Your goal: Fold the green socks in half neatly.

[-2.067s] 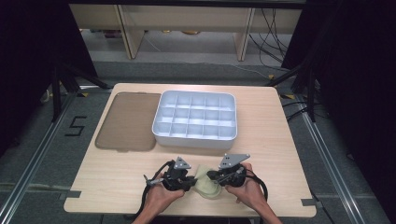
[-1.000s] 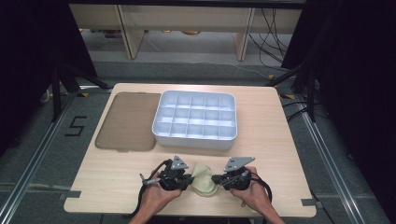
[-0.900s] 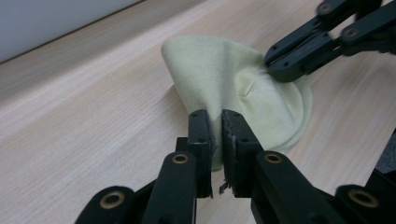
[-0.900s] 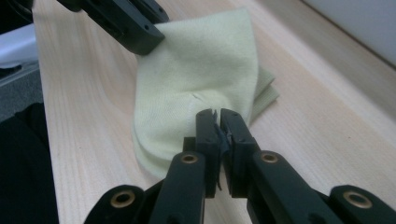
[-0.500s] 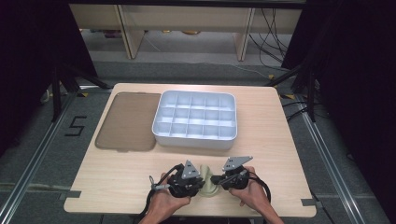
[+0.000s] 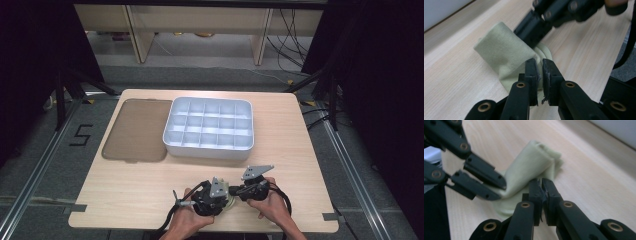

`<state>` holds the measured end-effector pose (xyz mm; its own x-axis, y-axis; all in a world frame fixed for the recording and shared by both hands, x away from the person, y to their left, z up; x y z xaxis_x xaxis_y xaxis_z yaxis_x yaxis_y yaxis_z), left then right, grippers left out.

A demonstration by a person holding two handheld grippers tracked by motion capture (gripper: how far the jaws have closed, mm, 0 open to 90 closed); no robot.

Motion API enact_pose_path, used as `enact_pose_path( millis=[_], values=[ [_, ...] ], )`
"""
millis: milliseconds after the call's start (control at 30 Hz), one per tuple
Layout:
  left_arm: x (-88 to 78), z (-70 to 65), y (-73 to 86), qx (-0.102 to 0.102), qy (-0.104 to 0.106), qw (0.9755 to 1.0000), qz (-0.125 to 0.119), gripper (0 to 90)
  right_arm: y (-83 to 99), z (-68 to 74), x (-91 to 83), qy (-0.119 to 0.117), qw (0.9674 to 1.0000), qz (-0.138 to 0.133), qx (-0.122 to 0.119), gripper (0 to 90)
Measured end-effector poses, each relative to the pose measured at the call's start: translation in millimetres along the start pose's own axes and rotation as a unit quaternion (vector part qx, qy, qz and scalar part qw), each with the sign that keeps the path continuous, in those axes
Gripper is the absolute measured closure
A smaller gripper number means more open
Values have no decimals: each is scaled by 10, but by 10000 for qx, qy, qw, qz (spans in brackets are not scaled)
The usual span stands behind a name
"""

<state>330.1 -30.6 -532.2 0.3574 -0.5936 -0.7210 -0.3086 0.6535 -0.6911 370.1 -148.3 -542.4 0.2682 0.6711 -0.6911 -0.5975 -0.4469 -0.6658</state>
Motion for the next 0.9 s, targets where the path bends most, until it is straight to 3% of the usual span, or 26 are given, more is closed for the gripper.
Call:
enact_pose_path(
  millis=[167,200,300,333,433,467,567,733,833,867,900],
  values=[
    [34,-12,3,-96,10,10000,21,825,-78,-67,-144,62,9993,-344,124,863],
    [35,-6,10,-55,5,10000,36,824,-135,-64,-231,42,9983,-571,112,864],
    [43,-13,11,-50,-1,10000,40,824,-181,-37,-279,-10,9975,-707,85,863],
    [39,-5,11,84,14,9999,84,823,-216,-1,-279,-83,9967,-803,56,864],
    [45,-10,9,56,-17,10000,51,822,-245,36,-257,-251,9962,-839,-9,863],
    [47,-10,9,47,-20,10000,46,822,-255,90,-228,-326,9962,-805,108,863],
    [48,-2,10,60,-87,9999,55,821,-281,105,-180,-320,9967,-752,-21,863],
    [53,-1,11,77,-80,9999,45,820,-307,190,-78,-503,9962,-708,8,863],
    [52,-3,12,78,-80,9999,45,817,-294,162,-52,-372,9975,-598,-89,863],
    [61,-25,13,-74,-67,9999,23,815,-273,119,-30,-307,9981,-512,-124,863],
    [61,-25,13,-74,-67,9999,23,812,-273,119,-30,-307,9981,-512,-124,863]
  ],
)
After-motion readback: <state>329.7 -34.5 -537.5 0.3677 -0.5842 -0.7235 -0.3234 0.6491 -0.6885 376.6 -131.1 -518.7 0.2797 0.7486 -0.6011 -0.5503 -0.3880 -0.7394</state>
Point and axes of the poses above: each handheld gripper's, and its own axes: x roughly forward along the jaws, y roughly out of its underside, z roughly to its left, the point moved 6 cm from there along x, roughly forward along the jaws, and after that the axes turned 8 degrees about x, right-handed, at the moved point
